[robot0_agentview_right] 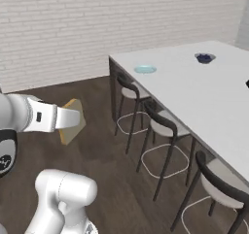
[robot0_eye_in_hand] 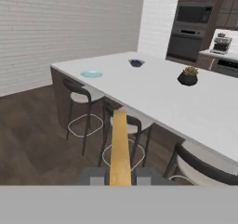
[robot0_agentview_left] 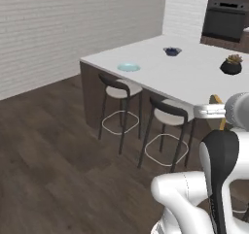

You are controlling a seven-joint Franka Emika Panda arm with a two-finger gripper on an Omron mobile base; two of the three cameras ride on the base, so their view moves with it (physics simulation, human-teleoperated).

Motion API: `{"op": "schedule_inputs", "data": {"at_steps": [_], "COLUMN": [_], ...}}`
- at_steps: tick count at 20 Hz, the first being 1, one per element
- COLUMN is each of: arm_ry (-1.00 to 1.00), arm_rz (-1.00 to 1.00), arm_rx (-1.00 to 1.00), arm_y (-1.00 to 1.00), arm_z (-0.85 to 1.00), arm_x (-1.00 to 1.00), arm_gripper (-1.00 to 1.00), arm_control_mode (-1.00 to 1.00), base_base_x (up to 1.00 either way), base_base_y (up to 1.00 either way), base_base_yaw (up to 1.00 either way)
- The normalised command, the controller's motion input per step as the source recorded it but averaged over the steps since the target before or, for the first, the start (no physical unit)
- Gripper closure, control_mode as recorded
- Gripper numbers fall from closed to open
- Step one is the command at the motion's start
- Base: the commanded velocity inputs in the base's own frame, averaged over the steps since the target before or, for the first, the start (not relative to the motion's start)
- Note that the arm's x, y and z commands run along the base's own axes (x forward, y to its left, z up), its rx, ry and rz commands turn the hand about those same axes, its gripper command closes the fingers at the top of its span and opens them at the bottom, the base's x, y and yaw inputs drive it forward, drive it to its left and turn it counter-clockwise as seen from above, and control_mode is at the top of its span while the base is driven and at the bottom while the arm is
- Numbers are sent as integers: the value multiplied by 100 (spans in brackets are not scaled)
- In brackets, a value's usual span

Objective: Start the toaster. Once the lever pops up, take the bread to the plate on the dining counter.

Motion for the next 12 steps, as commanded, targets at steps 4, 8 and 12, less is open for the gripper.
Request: {"op": "schedule_inputs", "data": {"at_steps": [4, 8, 12], "arm_ry": [0, 0, 0], "arm_rz": [0, 0, 0], "arm_rx": [0, 0, 0], "arm_y": [0, 0, 0], "arm_z": [0, 0, 0], "arm_x": [0, 0, 0], "arm_gripper": [100, 100, 100], "arm_control_mode": [100, 100, 100], "base_base_x": [100, 100, 100], "base_base_y": [95, 95, 98], "base_base_yaw": [-52, -51, -50]}}
